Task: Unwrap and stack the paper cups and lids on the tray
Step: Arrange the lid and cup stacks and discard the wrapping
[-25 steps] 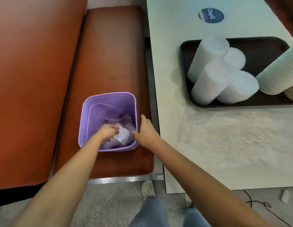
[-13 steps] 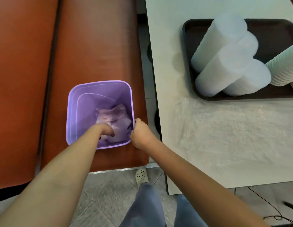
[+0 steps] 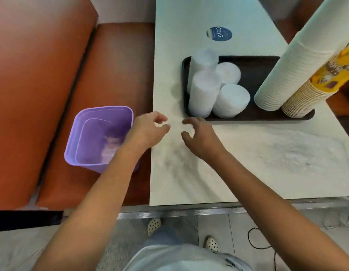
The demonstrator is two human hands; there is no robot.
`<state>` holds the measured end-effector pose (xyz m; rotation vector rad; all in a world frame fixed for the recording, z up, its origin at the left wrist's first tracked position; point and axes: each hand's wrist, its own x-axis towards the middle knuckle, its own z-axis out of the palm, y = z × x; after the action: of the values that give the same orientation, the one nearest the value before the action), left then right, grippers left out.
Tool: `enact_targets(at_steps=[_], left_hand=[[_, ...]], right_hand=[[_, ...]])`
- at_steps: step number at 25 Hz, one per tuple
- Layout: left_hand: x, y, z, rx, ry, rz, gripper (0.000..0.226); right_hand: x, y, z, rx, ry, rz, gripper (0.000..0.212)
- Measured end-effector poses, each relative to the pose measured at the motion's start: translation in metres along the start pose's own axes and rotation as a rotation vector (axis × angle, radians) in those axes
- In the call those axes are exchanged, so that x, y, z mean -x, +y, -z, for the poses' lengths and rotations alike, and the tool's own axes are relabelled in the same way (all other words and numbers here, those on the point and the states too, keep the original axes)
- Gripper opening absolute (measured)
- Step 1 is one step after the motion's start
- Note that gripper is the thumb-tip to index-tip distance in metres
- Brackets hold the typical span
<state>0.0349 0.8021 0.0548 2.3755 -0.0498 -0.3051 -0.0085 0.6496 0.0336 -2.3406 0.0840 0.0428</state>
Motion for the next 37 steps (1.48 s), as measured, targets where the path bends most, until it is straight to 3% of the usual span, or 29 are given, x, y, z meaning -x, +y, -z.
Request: enact_targets(at_steps=[2, 4, 7, 12, 17, 20, 23, 24, 26, 28, 29, 31, 34, 36, 37], left_hand=[[0.014, 0.012, -0.034, -0.103, -0.031, 0.031, 0.035], [0.027, 0.019, -0.068, -0.245, -0.01, 0.128, 0.049], [0.042, 0.028, -0.099, -0.389, 0.067, 0.282, 0.064], [0.061, 0.033, -0.115, -0.346, 0.168, 0.406, 0.069], [0.074, 0.047, -0.115, -0.043, 0.475, 0.216, 0.055], [0.083, 0.055, -0.115, 0.401, 0.511, 0.035, 0.051], [0.091, 0.069, -0.109, 0.485, 0.603, -0.16, 0.051], [0.096, 0.076, -0.108, 0.433, 0.619, -0.244, 0.051], [0.107, 0.093, -0.109, 0.301, 0.562, -0.396, 0.051], [0.115, 0.106, -0.117, 0.183, 0.442, -0.496, 0.051], [0.118, 0.11, -0.122, 0.149, 0.378, -0.524, 0.052], [0.119, 0.115, -0.129, 0.102, 0.216, -0.543, 0.055], [0.115, 0.107, -0.134, 0.095, -0.004, -0.581, 0.061], [0.111, 0.095, -0.138, 0.143, 0.022, -0.61, 0.061], [0.106, 0.089, -0.14, 0.22, 0.071, -0.538, 0.057]], right_hand=[[0.019, 0.04, 0.027, 0.07, 0.08, -0.059, 0.037], [0.044, 0.082, 0.049, 0.299, 0.148, -0.161, 0.043], [0.072, 0.128, 0.068, 0.513, 0.081, -0.28, 0.051], [0.102, 0.178, 0.082, 0.518, -0.03, -0.287, 0.053], [0.111, 0.194, 0.079, 0.497, 0.003, -0.225, 0.054], [0.113, 0.193, 0.078, 0.488, 0.02, -0.223, 0.053], [0.114, 0.183, 0.078, 0.499, 0.094, -0.174, 0.052], [0.113, 0.171, 0.08, 0.392, 0.166, -0.131, 0.051], [0.108, 0.129, 0.091, -0.197, 0.223, -0.14, 0.047], [0.1, 0.088, 0.113, -0.845, 0.042, -0.309, 0.053], [0.097, 0.079, 0.122, -0.978, -0.06, -0.368, 0.058], [0.093, 0.073, 0.132, -0.951, -0.117, -0.381, 0.05], [0.093, 0.078, 0.137, -0.948, 0.044, -0.474, 0.012], [0.094, 0.086, 0.138, -0.953, 0.123, -0.565, 0.014], [0.093, 0.091, 0.14, -0.94, 0.134, -0.595, 0.016]])
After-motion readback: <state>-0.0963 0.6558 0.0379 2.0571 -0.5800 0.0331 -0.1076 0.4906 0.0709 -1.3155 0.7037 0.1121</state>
